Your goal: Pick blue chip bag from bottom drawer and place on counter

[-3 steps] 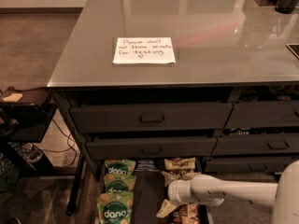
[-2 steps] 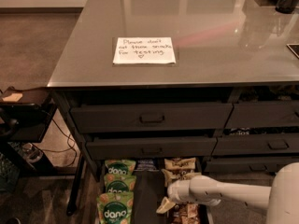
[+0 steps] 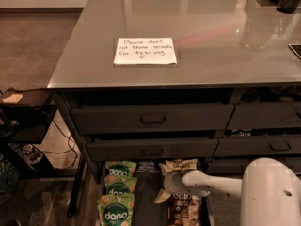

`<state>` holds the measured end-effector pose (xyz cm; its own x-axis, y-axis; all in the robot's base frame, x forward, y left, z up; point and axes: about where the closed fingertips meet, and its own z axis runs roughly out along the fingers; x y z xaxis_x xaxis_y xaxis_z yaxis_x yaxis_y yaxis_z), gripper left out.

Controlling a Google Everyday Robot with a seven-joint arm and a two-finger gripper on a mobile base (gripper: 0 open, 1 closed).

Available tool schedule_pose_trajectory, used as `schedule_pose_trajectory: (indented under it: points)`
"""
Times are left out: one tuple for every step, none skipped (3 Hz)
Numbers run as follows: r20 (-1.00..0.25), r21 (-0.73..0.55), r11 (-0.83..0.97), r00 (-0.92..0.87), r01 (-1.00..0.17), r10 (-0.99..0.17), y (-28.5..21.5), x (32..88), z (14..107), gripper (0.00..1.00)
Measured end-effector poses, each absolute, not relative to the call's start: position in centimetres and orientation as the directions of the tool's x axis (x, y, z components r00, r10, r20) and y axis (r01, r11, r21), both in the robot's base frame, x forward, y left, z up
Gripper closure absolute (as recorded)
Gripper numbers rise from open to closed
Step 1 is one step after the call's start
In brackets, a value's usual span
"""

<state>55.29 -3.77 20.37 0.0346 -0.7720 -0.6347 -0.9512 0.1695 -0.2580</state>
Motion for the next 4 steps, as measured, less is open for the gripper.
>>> schedule_pose_trajectory:
  points:
    - [-0.633,-0.256,0.186,0.019,-0.949,-0.774,-4.1,56.0,19.3,0.0]
    - [-0.636,-0.25,0.221,-0.012,-0.943,-0.772,-4.4,57.7,17.5,0.0]
    - [-0.643,-0.246,0.252,-0.037,-0.936,-0.765,-4.5,59.5,16.4,0.0]
    - [-0.651,-0.252,0.281,-0.053,-0.926,-0.758,-4.4,61.1,15.9,0.19]
